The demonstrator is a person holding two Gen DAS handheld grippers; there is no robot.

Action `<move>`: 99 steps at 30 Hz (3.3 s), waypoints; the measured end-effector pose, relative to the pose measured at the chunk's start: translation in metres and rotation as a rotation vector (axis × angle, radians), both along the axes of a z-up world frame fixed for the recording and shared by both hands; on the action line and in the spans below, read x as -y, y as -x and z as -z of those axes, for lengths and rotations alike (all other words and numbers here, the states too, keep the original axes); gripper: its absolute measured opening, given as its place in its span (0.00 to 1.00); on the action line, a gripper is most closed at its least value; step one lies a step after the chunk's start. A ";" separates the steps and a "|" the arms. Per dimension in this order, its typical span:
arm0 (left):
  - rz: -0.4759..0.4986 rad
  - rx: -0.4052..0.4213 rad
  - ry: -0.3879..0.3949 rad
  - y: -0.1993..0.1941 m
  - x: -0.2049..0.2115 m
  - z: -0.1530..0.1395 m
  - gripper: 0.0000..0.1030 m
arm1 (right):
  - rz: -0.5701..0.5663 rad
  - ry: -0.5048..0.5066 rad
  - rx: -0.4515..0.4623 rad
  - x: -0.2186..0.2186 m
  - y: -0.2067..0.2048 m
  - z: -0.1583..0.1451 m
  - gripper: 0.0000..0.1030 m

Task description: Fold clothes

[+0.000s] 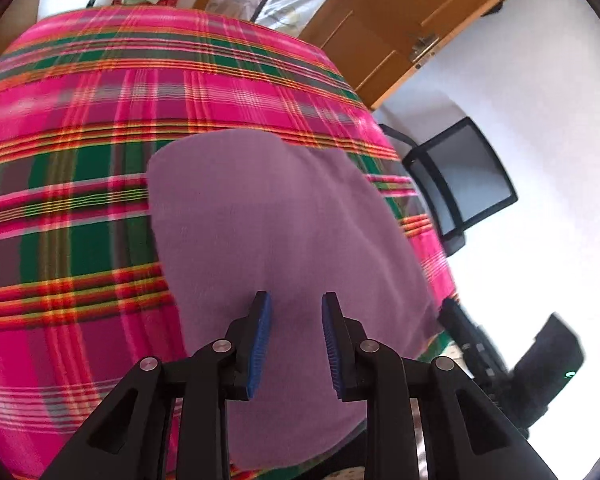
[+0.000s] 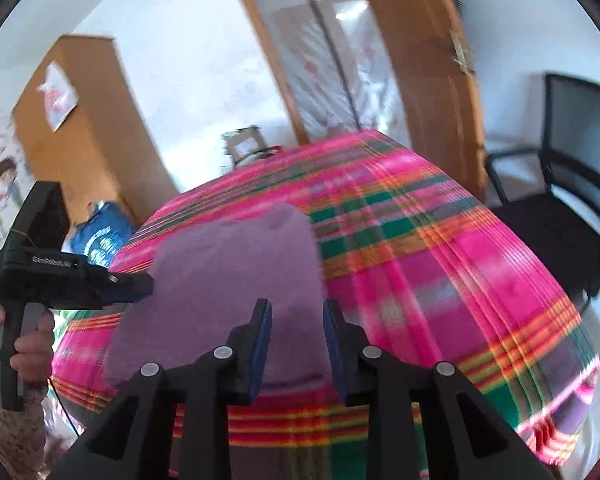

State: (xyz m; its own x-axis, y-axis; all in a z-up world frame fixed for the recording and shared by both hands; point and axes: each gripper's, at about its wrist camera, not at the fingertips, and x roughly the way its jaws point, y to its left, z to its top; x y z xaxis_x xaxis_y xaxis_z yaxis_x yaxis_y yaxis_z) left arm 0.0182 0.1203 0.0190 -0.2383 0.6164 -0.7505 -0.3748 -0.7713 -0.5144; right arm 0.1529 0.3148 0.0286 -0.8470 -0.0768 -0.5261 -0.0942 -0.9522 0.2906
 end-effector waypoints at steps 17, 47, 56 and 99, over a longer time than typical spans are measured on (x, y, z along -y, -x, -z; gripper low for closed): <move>-0.021 -0.020 0.004 -0.027 0.025 0.023 0.26 | -0.158 -0.117 0.062 0.042 0.017 0.035 0.27; -0.064 -0.011 -0.113 -0.062 0.068 0.039 0.29 | -0.056 0.037 0.137 -0.015 0.022 0.030 0.43; -0.035 0.037 -0.116 -0.058 0.059 0.046 0.53 | -0.069 0.133 0.154 -0.026 0.029 0.046 0.50; -0.004 0.059 -0.230 -0.061 0.077 0.034 0.32 | -0.099 0.298 0.121 -0.059 0.016 0.029 0.30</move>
State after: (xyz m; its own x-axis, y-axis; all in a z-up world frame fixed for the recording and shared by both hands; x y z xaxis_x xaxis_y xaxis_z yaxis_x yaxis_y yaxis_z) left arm 0.0792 0.0430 -0.0150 -0.2011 0.7716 -0.6036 -0.3356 -0.6331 -0.6975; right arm 0.1365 0.3741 -0.0006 -0.7603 -0.3212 -0.5647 -0.0560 -0.8336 0.5496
